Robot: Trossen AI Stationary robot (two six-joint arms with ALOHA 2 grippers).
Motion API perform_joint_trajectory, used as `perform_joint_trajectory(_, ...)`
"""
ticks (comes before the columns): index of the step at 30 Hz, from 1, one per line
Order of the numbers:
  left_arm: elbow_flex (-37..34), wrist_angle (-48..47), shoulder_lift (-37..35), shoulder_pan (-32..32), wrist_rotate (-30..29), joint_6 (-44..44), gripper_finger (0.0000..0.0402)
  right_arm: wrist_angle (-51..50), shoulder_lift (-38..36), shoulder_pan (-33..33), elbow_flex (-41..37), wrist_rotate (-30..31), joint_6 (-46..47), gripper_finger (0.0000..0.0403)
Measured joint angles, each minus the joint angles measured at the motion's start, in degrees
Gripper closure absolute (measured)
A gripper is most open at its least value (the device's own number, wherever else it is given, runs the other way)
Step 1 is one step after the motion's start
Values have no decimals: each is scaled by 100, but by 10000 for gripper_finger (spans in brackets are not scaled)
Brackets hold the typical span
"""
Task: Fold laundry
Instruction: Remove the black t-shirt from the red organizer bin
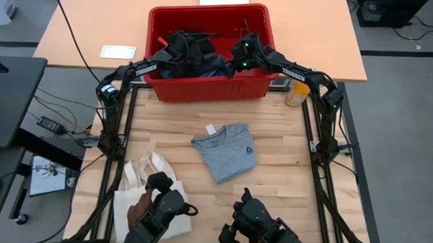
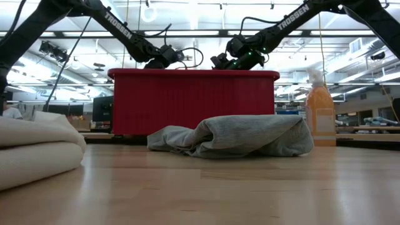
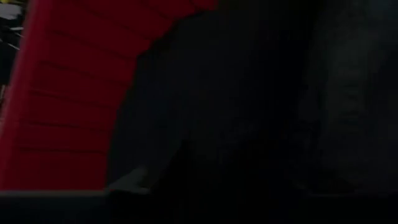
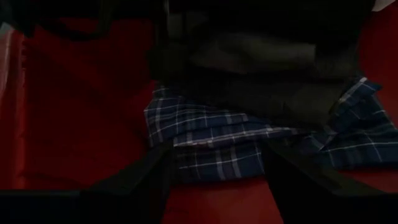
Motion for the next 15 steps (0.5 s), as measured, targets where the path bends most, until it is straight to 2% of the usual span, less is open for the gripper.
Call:
perform_joint_trajectory(7,0,-70,-231,-13,10,-158,371,1,0,23,0,-101,-2,153)
perform_joint_trajectory(12,0,-368,-459,76,318,-761,375,-3,-2,15,0,-114,0,153)
perform_joint_trajectory(15,-2,-642,-661,120,918,-1054,375,-44,-100,-25,-2,-94,-63,153)
